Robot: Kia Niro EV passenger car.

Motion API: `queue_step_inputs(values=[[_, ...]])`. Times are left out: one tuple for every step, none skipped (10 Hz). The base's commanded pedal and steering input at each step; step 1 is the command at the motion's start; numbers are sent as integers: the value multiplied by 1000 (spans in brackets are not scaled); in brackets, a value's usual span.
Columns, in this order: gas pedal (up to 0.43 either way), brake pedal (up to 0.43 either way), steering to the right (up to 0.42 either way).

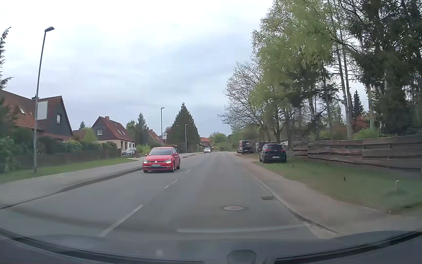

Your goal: Follow the waypoints while adhering to traffic rules and regulations

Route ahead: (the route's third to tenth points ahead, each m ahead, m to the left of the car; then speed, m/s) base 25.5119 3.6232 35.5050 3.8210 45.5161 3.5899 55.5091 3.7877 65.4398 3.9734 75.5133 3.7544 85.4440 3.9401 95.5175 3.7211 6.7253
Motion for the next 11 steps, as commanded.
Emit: queue_step_inputs(values=[[461,0,2],[461,0,1],[461,0,1],[461,0,1],[461,0,1],[461,0,1],[461,0,-2],[461,0,-5],[461,0,-5],[461,0,-5],[461,0,-5]])
